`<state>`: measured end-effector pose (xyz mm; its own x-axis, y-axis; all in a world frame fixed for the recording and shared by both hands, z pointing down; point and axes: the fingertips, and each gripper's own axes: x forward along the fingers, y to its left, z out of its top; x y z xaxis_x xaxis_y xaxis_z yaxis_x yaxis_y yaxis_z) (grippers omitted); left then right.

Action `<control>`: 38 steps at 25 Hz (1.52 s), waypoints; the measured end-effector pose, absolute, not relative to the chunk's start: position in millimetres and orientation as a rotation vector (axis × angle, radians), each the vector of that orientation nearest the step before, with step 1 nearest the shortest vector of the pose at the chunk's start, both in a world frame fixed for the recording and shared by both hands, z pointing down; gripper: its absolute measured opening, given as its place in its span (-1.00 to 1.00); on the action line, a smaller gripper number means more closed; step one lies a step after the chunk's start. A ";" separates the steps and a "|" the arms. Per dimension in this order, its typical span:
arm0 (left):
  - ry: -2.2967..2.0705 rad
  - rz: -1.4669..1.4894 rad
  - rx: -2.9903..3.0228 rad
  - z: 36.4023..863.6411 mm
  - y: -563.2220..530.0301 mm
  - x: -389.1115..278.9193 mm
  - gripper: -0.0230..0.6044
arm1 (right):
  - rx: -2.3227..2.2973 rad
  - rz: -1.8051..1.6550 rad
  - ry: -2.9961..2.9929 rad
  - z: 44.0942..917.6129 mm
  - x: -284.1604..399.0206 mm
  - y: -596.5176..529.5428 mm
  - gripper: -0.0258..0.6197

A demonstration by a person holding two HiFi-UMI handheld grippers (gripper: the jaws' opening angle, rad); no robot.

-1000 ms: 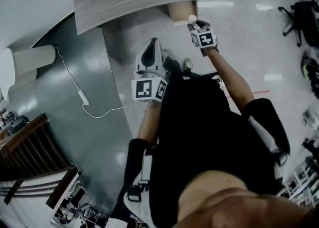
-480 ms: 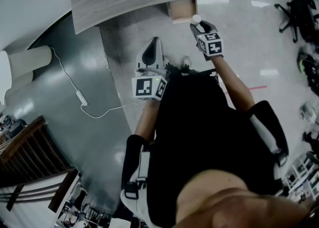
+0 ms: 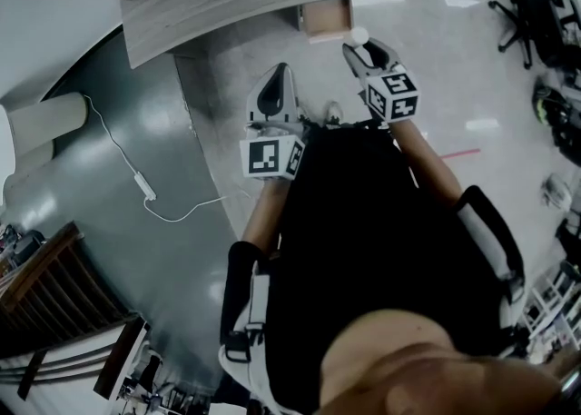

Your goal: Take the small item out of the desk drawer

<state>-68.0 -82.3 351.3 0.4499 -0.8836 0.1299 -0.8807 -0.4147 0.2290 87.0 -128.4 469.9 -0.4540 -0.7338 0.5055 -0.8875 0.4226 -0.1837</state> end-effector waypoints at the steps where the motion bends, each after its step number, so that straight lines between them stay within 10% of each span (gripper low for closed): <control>1: -1.522 -0.018 2.437 352.9 -82.1 -67.7 -0.96 | 1.400 0.601 -2.351 460.7 85.8 -125.9 -0.43; 38: -1.451 -0.002 2.456 361.4 -80.7 -69.2 -0.96 | 1.471 0.508 -2.441 404.2 72.5 -88.4 -0.44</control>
